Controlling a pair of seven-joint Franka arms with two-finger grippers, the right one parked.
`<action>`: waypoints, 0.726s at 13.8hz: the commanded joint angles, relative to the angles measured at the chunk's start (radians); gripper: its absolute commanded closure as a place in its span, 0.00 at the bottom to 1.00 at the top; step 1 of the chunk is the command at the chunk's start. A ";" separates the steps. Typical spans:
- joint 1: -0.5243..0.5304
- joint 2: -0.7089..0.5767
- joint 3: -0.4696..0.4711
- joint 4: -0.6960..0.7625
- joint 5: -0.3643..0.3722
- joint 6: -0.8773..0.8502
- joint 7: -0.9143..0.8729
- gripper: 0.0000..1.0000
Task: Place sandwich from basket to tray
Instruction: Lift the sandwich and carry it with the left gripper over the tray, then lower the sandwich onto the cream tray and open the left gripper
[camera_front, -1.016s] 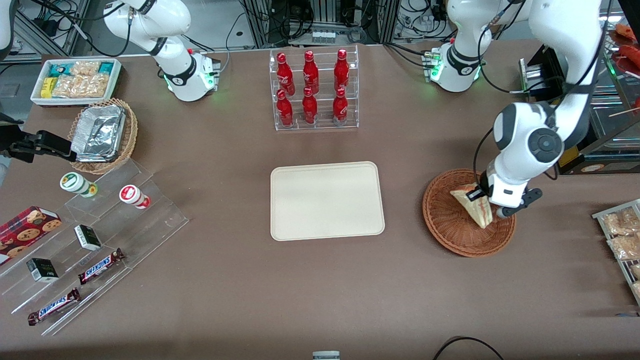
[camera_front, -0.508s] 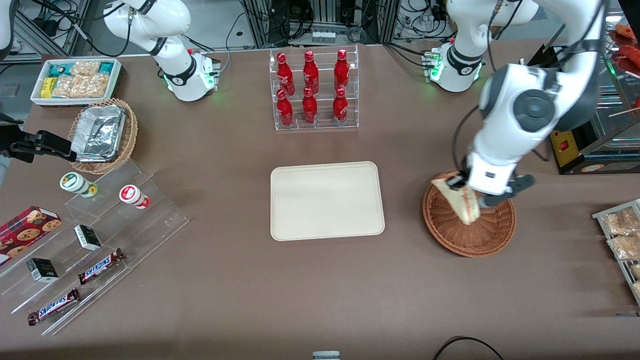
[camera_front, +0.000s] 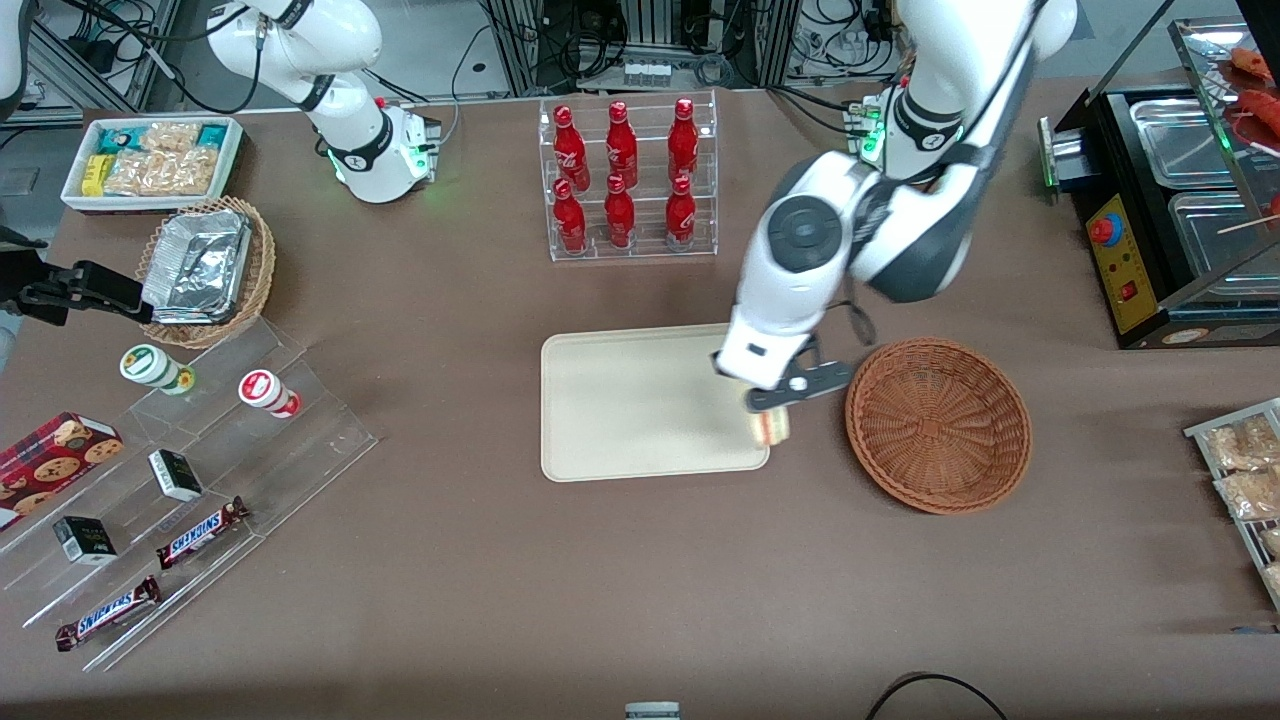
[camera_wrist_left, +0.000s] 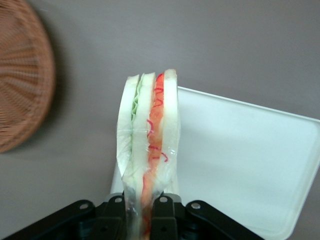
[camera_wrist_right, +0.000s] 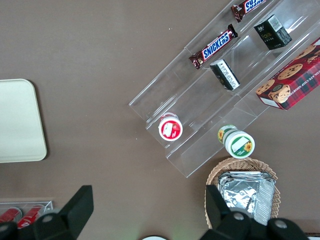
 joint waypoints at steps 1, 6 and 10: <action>-0.052 0.158 0.013 0.184 -0.003 -0.011 -0.023 1.00; -0.155 0.263 0.015 0.212 0.030 0.033 -0.007 1.00; -0.195 0.324 0.015 0.212 0.095 0.047 -0.005 1.00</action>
